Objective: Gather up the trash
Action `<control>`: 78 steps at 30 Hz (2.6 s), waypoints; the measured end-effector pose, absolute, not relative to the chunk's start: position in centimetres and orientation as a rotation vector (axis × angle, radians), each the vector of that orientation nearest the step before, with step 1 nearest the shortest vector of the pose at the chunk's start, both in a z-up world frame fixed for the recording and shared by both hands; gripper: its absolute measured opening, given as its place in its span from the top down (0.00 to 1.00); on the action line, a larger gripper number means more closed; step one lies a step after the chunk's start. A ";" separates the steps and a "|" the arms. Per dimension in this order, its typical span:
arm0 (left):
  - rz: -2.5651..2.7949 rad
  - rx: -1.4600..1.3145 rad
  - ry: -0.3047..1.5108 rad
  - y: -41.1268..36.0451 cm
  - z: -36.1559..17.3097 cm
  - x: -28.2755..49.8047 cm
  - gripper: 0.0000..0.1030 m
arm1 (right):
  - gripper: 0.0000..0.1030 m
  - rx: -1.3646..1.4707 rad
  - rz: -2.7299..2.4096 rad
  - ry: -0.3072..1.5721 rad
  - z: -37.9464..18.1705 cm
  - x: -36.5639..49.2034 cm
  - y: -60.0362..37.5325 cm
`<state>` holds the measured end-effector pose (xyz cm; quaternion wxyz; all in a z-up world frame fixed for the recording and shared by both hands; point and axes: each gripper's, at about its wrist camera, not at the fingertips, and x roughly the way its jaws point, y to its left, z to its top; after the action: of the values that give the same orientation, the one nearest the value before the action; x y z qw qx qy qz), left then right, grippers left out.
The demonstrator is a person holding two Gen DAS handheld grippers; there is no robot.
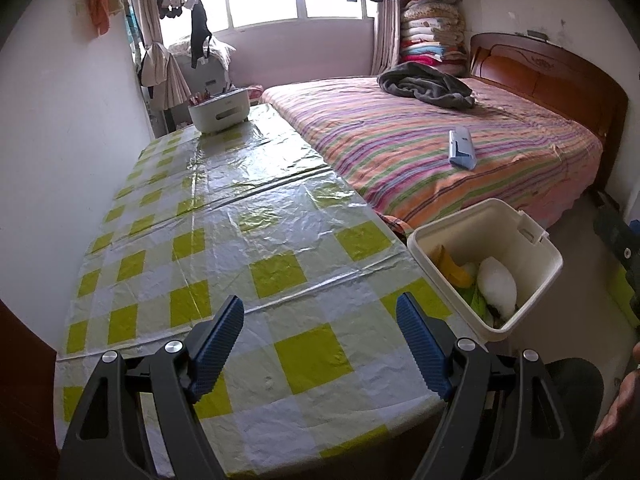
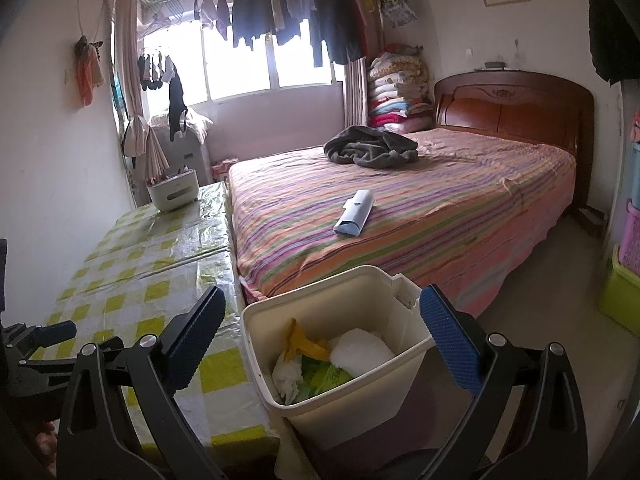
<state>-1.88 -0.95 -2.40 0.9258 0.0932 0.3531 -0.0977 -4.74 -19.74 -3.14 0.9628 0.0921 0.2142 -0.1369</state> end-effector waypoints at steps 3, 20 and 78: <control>-0.203 0.207 0.724 -1.4 -2.5 -2.1 0.26 | 0.07 0.190 -0.277 0.433 -3.2 -4.8 -19.8; -0.228 0.233 0.725 -2.6 -2.4 -2.8 0.26 | 0.07 0.203 -0.283 0.436 -3.4 -5.3 -20.4; -0.301 0.283 0.672 -5.3 -2.1 -4.5 0.26 | 0.07 0.240 -0.293 0.463 -4.9 -6.2 -21.3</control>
<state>-4.51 -5.29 -2.14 0.9232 0.1381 0.3272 -0.1467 -6.23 -21.32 -4.91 0.9555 0.1182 0.2283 -0.1444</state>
